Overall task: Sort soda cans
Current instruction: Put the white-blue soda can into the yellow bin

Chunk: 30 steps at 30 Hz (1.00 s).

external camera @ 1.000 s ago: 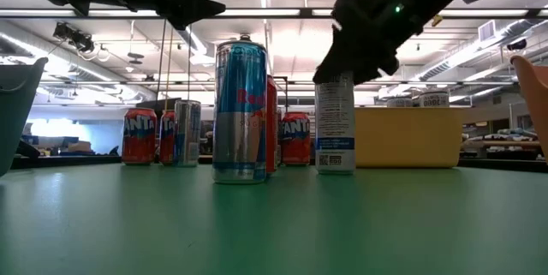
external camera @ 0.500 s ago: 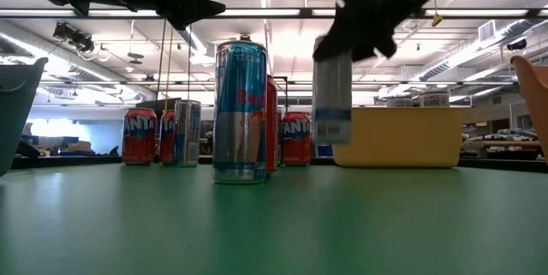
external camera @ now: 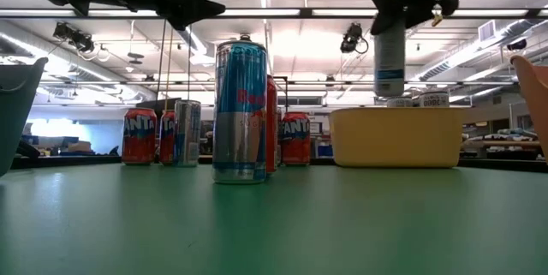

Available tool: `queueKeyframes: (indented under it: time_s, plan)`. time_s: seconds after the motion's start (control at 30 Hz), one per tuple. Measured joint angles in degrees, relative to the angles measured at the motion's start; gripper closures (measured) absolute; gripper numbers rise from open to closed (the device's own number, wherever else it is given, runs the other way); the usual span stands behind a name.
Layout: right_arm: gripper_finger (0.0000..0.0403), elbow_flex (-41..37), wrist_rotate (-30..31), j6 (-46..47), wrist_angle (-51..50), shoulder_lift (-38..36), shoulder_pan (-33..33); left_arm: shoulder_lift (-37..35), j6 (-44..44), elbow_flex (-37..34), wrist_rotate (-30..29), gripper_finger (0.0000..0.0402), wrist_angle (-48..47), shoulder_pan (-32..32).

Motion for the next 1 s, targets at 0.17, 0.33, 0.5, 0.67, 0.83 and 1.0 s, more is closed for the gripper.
queueKeyframes:
  time_s: [0.17, 0.33, 0.5, 0.67, 0.83, 1.0]
  plan:
    - [0.0159, -0.02, 1.64, 2.45, -3.18, 0.13, -4.40, 0.00, 0.00, 0.00, -0.36, 0.0076, 0.00, 0.00]
    - [0.0159, -2.01, 2.41, 3.47, -3.00, 0.35, -8.50, 0.00, 0.03, 0.00, -0.36, 0.0076, -0.07, 0.01]
    - [0.0159, -5.82, 1.63, 5.52, -0.99, 0.35, -11.70, 0.00, 0.09, 0.00, -0.38, 0.0076, -0.55, 0.00]
    - [0.0159, -9.66, -1.49, 5.48, 6.13, 0.35, -13.99, 0.00, 0.15, 0.00, -0.38, 0.0076, -0.56, 0.00]
    - [0.0159, -13.08, -4.04, 5.55, 11.39, 0.35, -16.08, 0.00, 0.26, 0.00, -0.40, 0.0076, -1.21, 0.01]
    - [0.0159, -17.17, -7.51, 7.04, 16.00, 0.35, -19.05, 0.02, 0.24, 0.00, -0.40, 0.0076, -1.38, 0.00]
